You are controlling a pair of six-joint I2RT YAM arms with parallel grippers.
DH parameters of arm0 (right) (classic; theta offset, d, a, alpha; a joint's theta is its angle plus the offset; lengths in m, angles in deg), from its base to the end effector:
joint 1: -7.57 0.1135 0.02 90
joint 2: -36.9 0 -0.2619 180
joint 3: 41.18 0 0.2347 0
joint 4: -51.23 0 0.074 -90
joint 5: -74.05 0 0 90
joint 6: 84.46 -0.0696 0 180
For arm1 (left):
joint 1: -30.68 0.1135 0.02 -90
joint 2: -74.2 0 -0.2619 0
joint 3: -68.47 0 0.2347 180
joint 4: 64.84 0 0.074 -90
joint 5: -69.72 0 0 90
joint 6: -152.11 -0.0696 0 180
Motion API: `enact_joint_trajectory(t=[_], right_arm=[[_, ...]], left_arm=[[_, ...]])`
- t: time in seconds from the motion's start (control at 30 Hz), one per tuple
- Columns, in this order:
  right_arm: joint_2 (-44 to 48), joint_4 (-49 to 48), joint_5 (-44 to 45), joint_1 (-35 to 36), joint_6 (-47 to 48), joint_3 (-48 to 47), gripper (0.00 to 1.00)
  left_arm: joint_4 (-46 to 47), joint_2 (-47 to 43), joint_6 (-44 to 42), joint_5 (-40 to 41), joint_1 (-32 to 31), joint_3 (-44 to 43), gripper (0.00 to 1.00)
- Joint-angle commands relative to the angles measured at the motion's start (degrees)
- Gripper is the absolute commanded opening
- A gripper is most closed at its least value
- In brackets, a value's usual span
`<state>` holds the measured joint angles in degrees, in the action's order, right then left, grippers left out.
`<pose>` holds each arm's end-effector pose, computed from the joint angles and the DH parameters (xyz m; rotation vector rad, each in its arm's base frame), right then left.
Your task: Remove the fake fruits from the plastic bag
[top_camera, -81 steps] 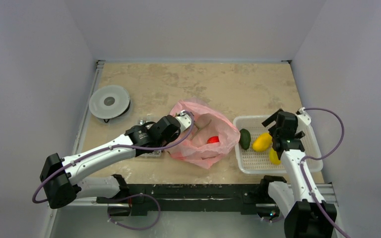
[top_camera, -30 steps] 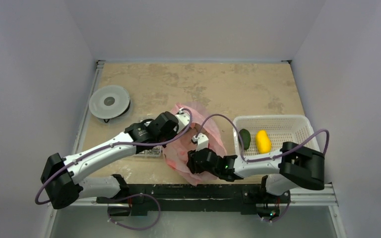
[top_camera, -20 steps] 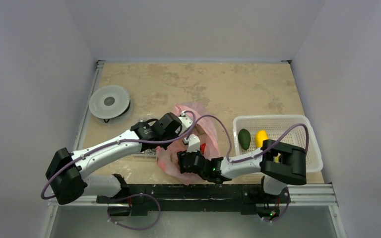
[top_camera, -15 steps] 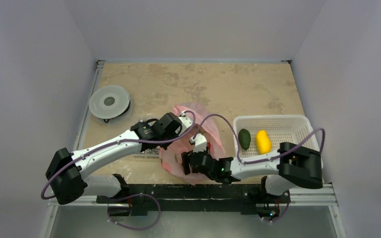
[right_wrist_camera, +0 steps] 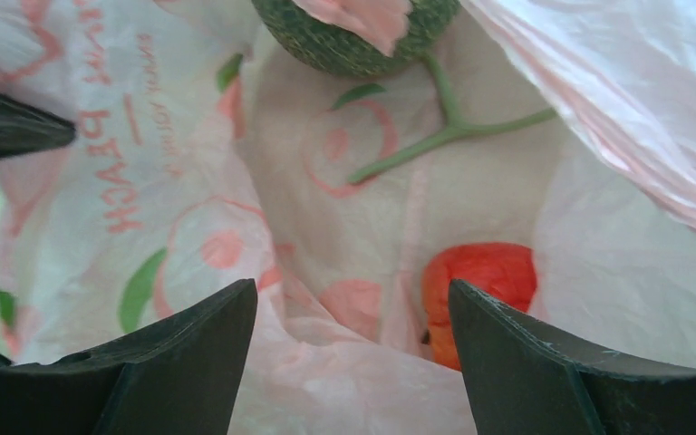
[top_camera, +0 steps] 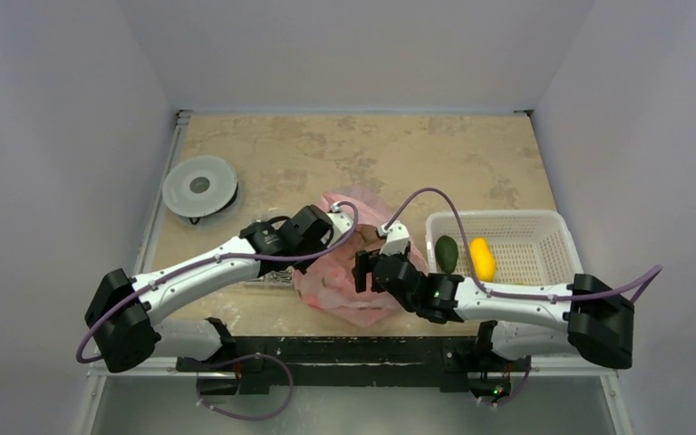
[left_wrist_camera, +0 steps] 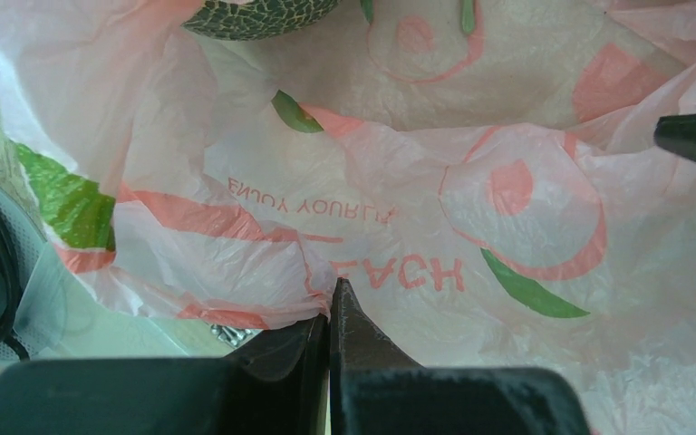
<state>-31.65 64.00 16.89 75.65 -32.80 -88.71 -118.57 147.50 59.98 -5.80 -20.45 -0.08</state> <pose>0.1296 0.2210 0.1994 -0.2167 2.0875 0.5208 0.1720 -0.1857 0.2244 1.0571 2.3114 -0.0036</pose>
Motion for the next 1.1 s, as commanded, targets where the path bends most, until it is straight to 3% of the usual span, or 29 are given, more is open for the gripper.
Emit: enact_joint_trajectory(t=[0.0, 0.07, 0.2, 0.37, 0.47, 0.57, 0.8, 0.93, 1.07], right_arm=[[2.62, 5.55, 3.50, 0.19, -3.55, 2.83, 0.72], [3.37, 2.78, 1.99, 0.95, -6.14, 7.03, 0.65], [1.14, -10.07, 0.53, 3.70, -6.87, 14.35, 0.62], [-10.28, -21.74, -1.53, 3.67, -7.46, 16.22, 0.48], [-13.47, -24.46, -2.64, 3.68, -6.69, 14.91, 0.43], [-10.63, -24.16, -1.56, 3.38, -4.59, 13.93, 0.45], [0.02, -15.93, -3.35, -1.01, -2.31, 11.65, 0.56], [7.31, -11.08, -3.86, -2.45, -0.45, 10.30, 0.64], [8.48, -7.77, -7.29, -6.13, 2.54, 7.44, 0.72]], left_arm=[[0.11, -0.32, 1.18, -0.76, -0.02, -2.42, 0.00], [-0.02, -0.57, 1.61, -1.25, -0.02, -2.69, 0.00], [0.11, -1.01, 7.16, -3.07, 0.15, -4.03, 0.00], [-2.87, 1.79, 19.60, -0.27, 0.29, -7.50, 0.00], [-0.73, 1.31, 28.23, -0.52, 0.33, -5.71, 0.15], [3.07, -0.83, 34.72, -2.27, 0.28, -1.43, 0.37], [4.86, -9.13, 40.14, -7.98, 0.06, 5.96, 0.70], [4.42, -15.40, 40.97, -11.06, 0.07, 7.19, 0.75], [3.70, -19.30, 40.73, -13.42, 0.06, 6.55, 0.78]])
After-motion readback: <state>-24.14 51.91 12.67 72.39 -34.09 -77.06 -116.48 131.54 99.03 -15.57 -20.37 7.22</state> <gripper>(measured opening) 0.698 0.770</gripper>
